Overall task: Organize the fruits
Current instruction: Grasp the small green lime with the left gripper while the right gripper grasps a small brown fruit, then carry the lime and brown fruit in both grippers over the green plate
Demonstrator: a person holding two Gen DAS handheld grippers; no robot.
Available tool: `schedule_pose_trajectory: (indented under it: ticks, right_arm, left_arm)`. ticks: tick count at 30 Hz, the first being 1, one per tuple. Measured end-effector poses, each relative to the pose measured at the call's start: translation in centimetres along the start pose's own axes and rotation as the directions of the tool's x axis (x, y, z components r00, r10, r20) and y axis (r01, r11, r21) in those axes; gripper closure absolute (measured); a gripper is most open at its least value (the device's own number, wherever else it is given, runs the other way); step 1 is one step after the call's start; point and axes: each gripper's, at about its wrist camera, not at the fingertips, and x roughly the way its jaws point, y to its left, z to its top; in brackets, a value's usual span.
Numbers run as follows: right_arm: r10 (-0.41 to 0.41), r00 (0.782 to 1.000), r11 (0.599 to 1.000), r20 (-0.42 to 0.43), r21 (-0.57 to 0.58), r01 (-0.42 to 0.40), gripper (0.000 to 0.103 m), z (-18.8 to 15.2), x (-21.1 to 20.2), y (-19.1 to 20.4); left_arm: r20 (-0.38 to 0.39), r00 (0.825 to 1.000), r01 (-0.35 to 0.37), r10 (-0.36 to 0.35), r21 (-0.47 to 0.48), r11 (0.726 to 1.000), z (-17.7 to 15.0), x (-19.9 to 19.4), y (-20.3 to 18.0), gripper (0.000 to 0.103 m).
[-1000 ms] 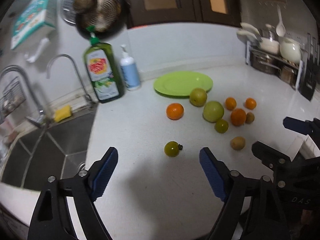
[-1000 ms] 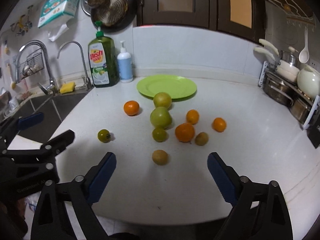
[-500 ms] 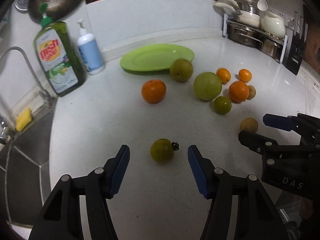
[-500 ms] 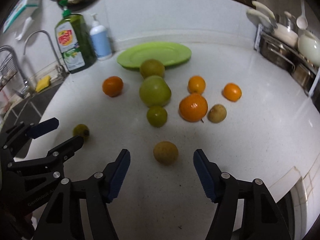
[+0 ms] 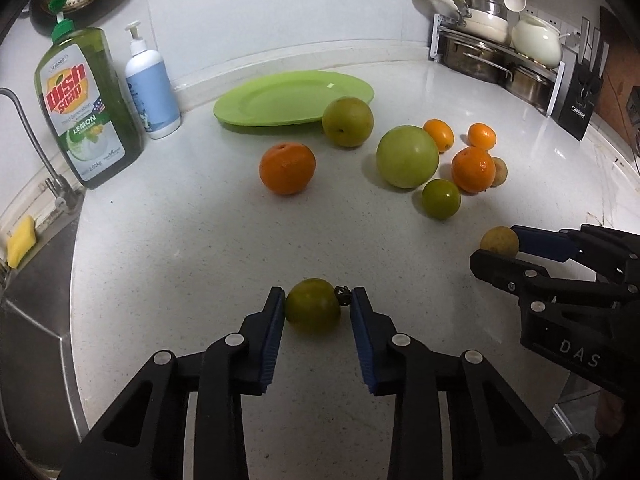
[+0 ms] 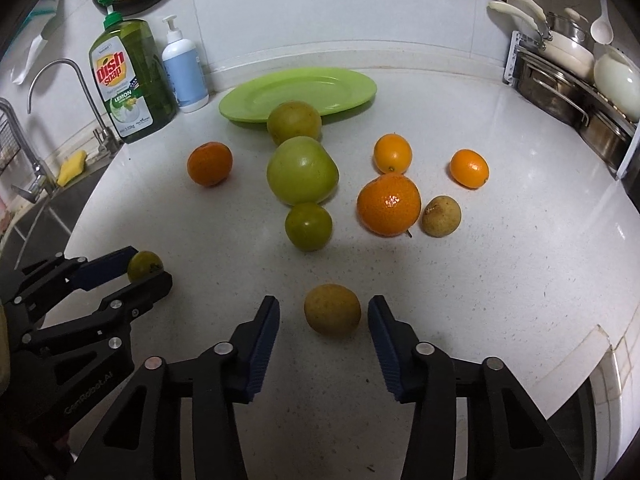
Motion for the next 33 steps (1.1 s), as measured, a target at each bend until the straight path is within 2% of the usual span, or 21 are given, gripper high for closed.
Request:
schedule_pose_trajectory:
  ticks: [6,23,33]
  right_arm:
    - [0.004,1.000,1.000,0.003,-0.001,-0.004,0.073,0.0,-0.1,0.1]
    - [0.024,0.998,0.999,0.053,-0.027,-0.023,0.073,0.6,-1.7,1.7]
    - [0.067,0.991,0.994,0.115,-0.090,-0.057,0.073,1.9,-3.4,1.6]
  left_arm:
    - [0.007,1.000,0.011,-0.011,-0.004,1.000,0.2,-0.4,0.1,0.070]
    - [0.071,0.996,0.050,-0.049,-0.009,0.999,0.7,-2.5,0.6,0.071]
    - [0.147,0.989,0.009,-0.006,-0.023,1.000,2.5,-4.6,-0.2,0.071]
